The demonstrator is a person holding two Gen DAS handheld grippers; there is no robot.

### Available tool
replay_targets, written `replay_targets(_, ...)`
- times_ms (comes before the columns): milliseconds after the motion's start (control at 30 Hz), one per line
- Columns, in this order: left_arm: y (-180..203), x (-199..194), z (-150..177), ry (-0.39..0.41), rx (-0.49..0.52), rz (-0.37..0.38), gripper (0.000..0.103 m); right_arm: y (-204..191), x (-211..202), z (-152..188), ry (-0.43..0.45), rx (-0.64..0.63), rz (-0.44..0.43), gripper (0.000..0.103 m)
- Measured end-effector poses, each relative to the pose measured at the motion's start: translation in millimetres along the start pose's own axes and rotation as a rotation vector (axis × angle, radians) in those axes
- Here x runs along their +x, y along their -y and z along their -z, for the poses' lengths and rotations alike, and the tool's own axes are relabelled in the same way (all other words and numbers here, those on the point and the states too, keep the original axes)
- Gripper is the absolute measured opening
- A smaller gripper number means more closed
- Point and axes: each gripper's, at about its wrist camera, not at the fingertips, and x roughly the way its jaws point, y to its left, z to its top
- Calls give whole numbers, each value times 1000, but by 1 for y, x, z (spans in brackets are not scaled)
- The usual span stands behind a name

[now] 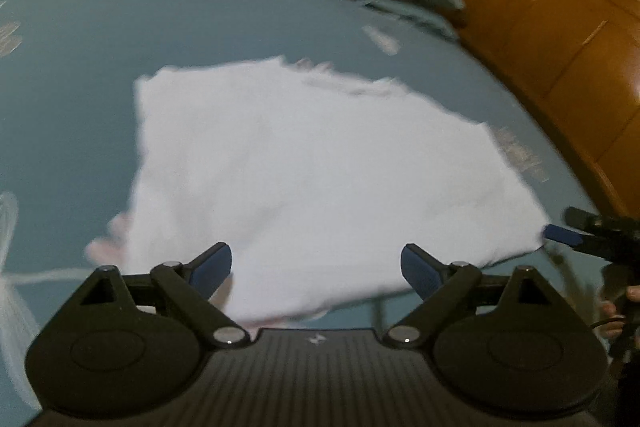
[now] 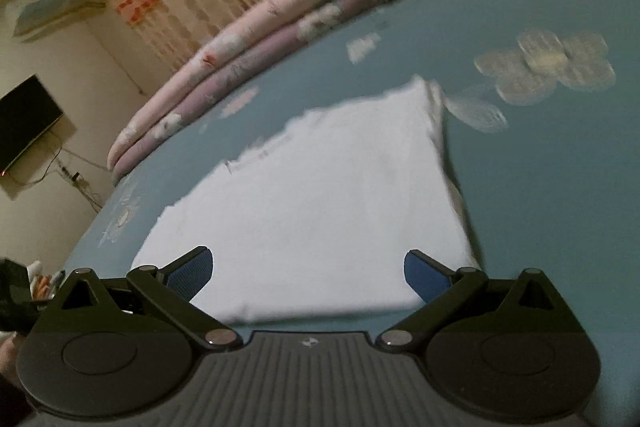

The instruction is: Fold clothes

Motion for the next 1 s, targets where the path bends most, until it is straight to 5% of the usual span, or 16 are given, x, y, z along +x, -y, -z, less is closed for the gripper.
replay_targets(133, 17, 18, -4, -5, 27, 36, 92, 0, 13, -6, 30, -10, -2, 103)
replay_targets(267, 3, 23, 8, -6, -3, -3, 92, 25, 23, -4, 21, 32, 117, 103)
replay_targets(333, -3, 15, 11, -1, -21, -25, 92, 32, 13, 2, 51, 65, 81, 103)
replay_targets(567, -2, -9, 10, 37, -8, -66, 93, -4, -9, 14, 52, 3, 192, 103)
replay_targets(767, -14, -4, 22, 17, -87, -92, 93, -28, -5, 22, 6, -50, 183, 103)
replay_targets(1000, -23, -27, 11, 90, -99, -80, 93, -29, -2, 29, -20, -53, 201, 103)
